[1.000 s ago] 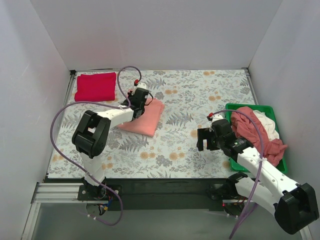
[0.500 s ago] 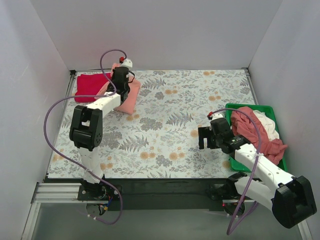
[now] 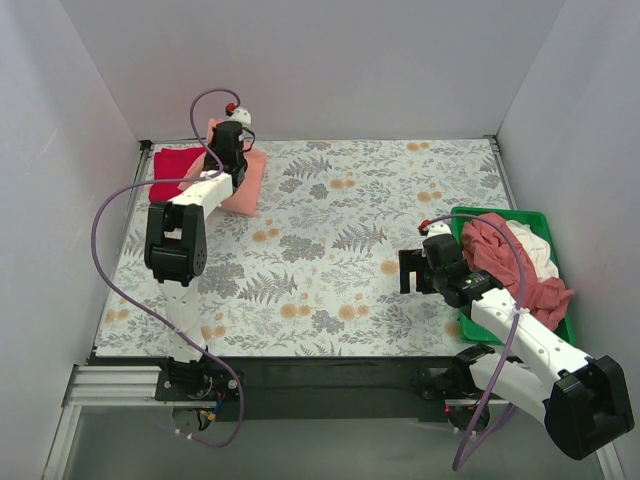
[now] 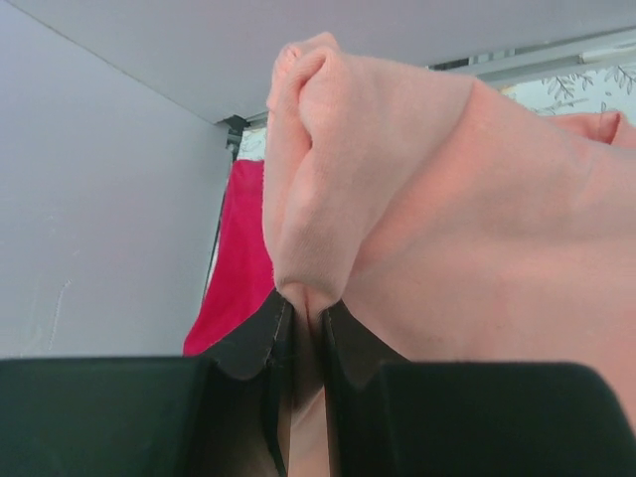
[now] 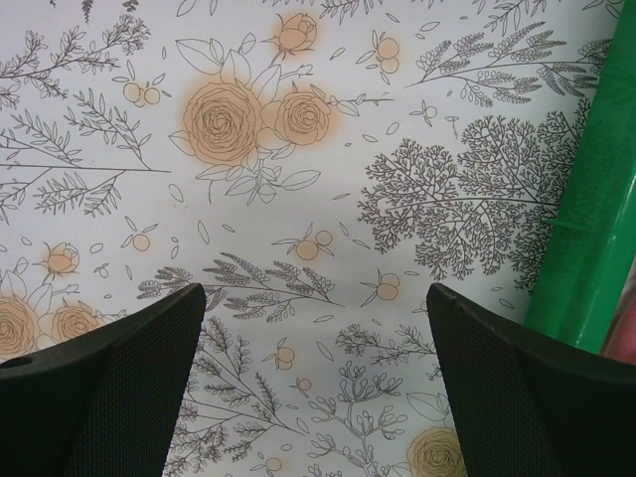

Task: Fold and stack the t-shirts
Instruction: Neatly place the folded tshirt to the corner

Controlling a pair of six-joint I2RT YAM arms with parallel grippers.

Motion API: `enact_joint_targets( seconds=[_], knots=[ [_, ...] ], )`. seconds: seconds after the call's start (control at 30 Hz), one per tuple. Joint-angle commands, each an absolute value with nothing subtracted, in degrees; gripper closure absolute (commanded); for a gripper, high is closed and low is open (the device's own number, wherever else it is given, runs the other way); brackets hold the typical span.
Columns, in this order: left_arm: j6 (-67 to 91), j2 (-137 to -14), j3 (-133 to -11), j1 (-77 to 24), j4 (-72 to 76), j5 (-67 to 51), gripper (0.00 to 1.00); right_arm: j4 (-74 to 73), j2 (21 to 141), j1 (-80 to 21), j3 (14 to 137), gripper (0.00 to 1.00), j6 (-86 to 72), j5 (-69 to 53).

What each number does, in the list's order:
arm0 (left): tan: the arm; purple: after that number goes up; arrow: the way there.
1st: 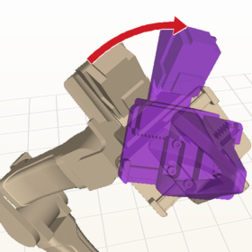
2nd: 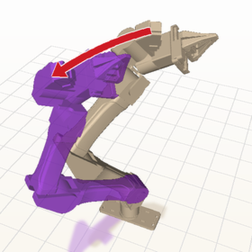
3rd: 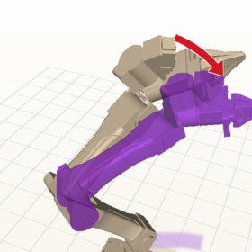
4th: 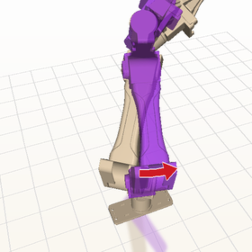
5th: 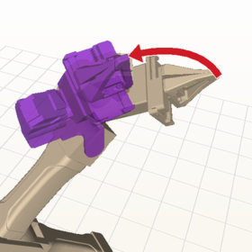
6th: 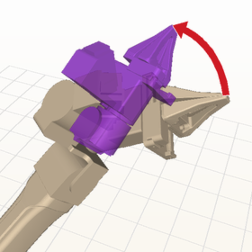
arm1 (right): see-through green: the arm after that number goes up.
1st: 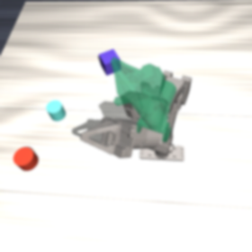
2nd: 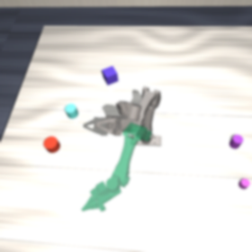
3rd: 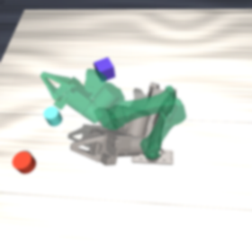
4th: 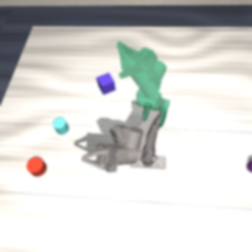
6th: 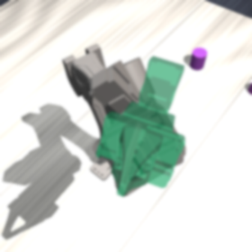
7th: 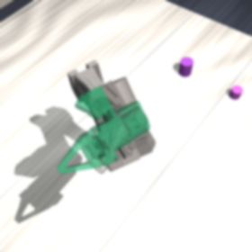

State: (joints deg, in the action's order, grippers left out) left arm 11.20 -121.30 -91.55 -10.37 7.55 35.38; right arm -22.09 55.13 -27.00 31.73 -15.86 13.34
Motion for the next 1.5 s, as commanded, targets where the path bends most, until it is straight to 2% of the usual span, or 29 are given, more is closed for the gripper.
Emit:
enact_joint_targets(
  seconds=[0.0, 0.53, 1.17, 1.47],
  knots=[
    [9.4, -120.3, -97.8, -9.4, 7.6, 35.2, 1.00, -19.8, 54.9, -26.7, 33.8, 0.02, -14.9, 13.5],
    [7.0, -116.1, -100.7, -8.6, 7.5, 35.9, 1.00, -19.6, 54.8, -26.7, 33.8, 0.02, -14.9, 13.3],
    [5.6, -107.8, -97.0, -8.6, 8.3, 33.8, 1.00, -19.5, 52.6, -26.6, 32.4, 0.02, -16.4, 15.8],
    [5.3, -109.4, -96.3, -8.4, 9.5, 34.4, 1.00, -19.6, 53.5, -26.6, 32.4, 0.02, -16.4, 15.9]
  ],
)
